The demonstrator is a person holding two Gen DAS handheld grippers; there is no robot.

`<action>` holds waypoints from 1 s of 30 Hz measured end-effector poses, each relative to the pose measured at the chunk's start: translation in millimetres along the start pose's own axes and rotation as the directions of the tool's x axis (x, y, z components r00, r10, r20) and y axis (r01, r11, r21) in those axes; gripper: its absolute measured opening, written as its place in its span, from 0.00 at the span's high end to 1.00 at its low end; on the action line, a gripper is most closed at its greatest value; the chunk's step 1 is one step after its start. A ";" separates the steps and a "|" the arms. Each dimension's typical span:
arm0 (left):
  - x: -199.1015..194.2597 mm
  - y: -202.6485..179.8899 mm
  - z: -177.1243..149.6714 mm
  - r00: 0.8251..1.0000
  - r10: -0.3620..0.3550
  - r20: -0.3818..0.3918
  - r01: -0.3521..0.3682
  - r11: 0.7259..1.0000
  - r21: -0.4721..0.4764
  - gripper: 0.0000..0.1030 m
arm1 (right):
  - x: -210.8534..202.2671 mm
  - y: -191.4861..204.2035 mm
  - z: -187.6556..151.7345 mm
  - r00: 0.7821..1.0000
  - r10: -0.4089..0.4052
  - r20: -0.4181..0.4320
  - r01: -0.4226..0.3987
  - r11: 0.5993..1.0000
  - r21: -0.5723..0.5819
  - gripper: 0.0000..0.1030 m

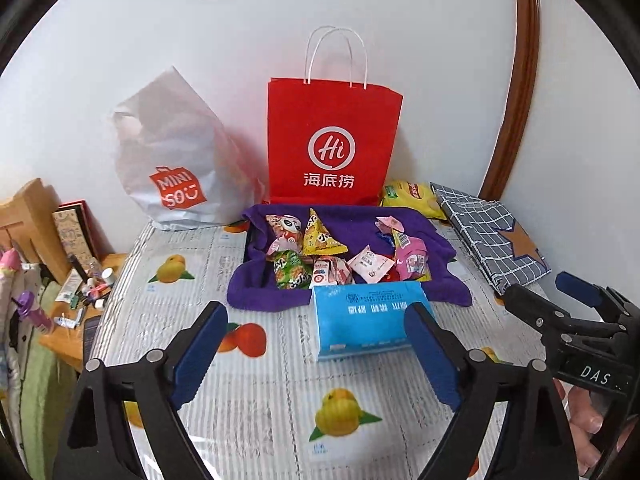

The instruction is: Organize snacks

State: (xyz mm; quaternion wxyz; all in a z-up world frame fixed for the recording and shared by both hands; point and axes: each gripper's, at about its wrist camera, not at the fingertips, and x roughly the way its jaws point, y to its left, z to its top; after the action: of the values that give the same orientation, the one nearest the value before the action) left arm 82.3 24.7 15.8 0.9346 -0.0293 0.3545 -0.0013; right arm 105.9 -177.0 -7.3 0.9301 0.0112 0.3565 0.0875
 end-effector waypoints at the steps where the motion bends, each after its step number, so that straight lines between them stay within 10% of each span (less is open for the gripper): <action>1: -4.7 -1.2 -3.5 1.000 -0.002 0.003 0.002 1.000 -0.001 0.09 | -5.5 -2.3 -5.3 1.000 0.001 0.008 -0.001 1.000 0.005 0.02; 30: -64.5 -35.4 -43.0 0.998 0.022 0.060 -0.024 0.999 0.033 0.05 | -76.5 -10.2 -61.1 0.994 -0.045 0.099 0.050 0.997 -0.053 0.02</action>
State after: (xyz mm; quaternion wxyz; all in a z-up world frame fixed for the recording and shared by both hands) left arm 6.1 -11.5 28.4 0.9450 -0.0093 0.3269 0.0043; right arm 11.0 -202.6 -3.1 0.9482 -0.0187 0.3083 0.0745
